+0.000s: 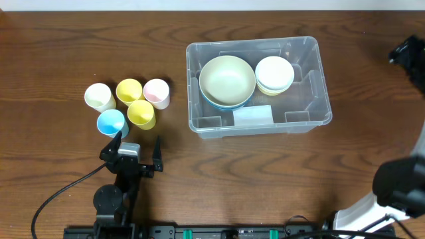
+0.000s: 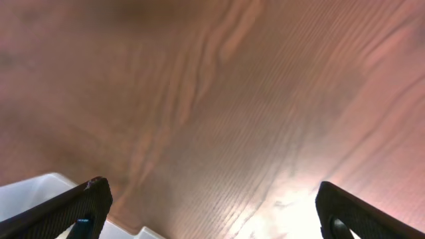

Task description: Pack container

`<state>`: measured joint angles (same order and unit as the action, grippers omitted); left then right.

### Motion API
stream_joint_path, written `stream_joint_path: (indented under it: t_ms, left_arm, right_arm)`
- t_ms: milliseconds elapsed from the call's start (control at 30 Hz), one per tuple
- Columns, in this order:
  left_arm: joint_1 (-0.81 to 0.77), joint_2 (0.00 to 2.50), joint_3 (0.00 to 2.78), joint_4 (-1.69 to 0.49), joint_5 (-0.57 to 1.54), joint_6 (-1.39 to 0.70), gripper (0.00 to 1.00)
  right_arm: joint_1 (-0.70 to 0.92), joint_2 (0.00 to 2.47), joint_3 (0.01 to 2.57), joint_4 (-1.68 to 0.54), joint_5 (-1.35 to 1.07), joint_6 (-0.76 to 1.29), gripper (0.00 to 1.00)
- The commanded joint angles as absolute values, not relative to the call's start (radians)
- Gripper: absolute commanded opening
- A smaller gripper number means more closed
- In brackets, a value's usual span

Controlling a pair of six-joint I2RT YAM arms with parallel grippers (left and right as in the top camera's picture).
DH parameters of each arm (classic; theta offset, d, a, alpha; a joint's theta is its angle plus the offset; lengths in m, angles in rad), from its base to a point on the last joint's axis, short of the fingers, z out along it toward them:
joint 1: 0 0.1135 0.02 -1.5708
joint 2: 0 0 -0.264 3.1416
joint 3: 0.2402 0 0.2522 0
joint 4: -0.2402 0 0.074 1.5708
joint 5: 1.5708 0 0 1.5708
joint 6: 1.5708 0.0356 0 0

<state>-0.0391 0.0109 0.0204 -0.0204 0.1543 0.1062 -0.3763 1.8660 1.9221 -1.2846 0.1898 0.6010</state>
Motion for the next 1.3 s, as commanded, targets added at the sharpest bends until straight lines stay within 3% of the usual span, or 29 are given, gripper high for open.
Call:
stream_joint_path:
  t_ms: [0,500,733,867,1000,1133,1267]
  left_arm:
    - [-0.033,0.006,0.004,-0.056,0.172,0.116,0.98]
    - [-0.033,0.006,0.005,-0.011,0.175,0.162,0.98]
    - [-0.034,0.006,0.020,0.215,0.379,0.130,0.98]
    - [-0.034,0.052,0.123,0.216,0.401,0.129,0.98]
    - [-0.034,0.237,0.334,0.109,0.400,0.131,0.98]
    - [-0.033,0.574,0.689,-0.218,0.404,0.191,0.98]
    - [-0.033,0.869,1.001,-0.505,0.540,0.173,0.98]
  right_arm:
    - [-0.407,1.893,1.818,-1.227,0.076,0.636,0.99]
    - [-0.423,1.917,1.700,-1.123,0.056,0.635,0.99]
    - [-0.423,1.917,1.700,-1.121,0.056,0.635,0.99]
    - [-0.423,1.917,1.700,-1.121,0.056,0.635,0.99]
    - [-0.424,1.917,1.700,-1.121,0.055,0.635,0.99]
    - [-0.424,1.917,1.700,-1.121,0.055,0.635,0.99]
    - [-0.424,1.917,1.700,-1.121,0.055,0.635,0.99]
